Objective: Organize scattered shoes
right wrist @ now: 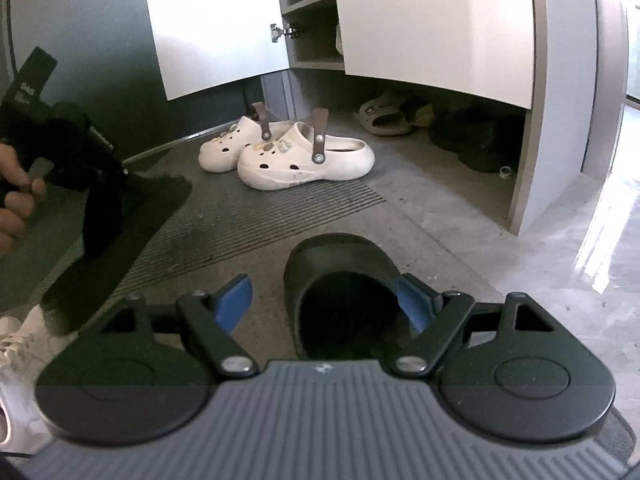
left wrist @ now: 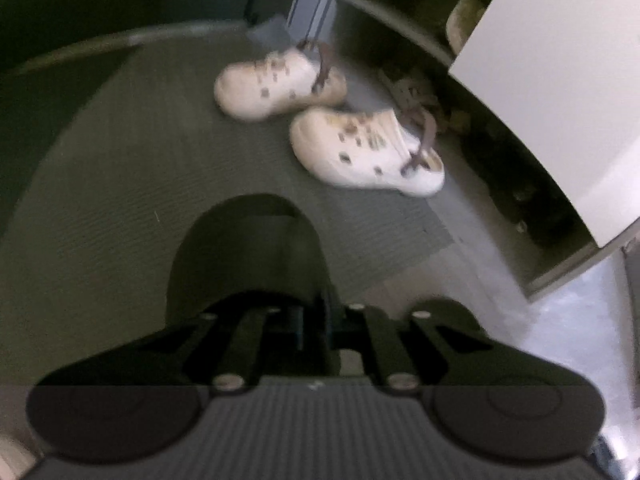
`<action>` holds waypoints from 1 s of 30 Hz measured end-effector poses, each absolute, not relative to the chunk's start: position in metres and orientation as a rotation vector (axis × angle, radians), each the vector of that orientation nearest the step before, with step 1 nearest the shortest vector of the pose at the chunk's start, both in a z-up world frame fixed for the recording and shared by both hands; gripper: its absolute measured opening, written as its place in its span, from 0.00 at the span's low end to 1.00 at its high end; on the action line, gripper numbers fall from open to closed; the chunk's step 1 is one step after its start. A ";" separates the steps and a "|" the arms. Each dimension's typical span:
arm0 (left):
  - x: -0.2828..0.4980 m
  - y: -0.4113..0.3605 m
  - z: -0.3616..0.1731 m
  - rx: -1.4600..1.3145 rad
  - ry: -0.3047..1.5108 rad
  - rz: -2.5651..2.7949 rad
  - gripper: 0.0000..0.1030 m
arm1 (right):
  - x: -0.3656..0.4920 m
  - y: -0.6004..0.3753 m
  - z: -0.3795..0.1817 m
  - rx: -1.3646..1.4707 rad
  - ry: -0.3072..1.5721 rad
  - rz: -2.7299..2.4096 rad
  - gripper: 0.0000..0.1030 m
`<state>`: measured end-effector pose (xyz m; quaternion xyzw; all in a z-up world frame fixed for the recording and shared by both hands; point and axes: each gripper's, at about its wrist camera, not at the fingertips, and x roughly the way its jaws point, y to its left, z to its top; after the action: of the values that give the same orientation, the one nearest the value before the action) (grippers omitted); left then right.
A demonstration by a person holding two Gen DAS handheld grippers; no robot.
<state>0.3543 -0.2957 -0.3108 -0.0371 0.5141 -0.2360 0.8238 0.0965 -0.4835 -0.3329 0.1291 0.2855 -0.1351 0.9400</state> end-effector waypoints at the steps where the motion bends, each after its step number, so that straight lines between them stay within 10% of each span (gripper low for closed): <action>1: 0.348 -0.298 -0.316 -0.084 1.114 -0.499 0.10 | 0.095 -0.484 -0.332 0.264 0.581 -0.279 0.80; 12: 0.304 -0.303 -0.363 -0.087 1.190 -0.557 0.15 | 0.081 -0.475 -0.341 0.292 0.622 -0.265 0.80; 19: 0.286 -0.311 -0.354 -0.013 1.157 -0.646 0.69 | 0.077 -0.463 -0.341 0.297 0.635 -0.239 0.80; 30: 0.250 -0.261 -0.289 0.084 0.994 -0.689 0.89 | 0.091 -0.437 -0.354 0.311 0.688 -0.166 0.80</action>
<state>0.2498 -0.2613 -0.2893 0.0395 0.4672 -0.3238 0.8218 0.0910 -0.4369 -0.3542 0.1515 0.3354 -0.0812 0.9263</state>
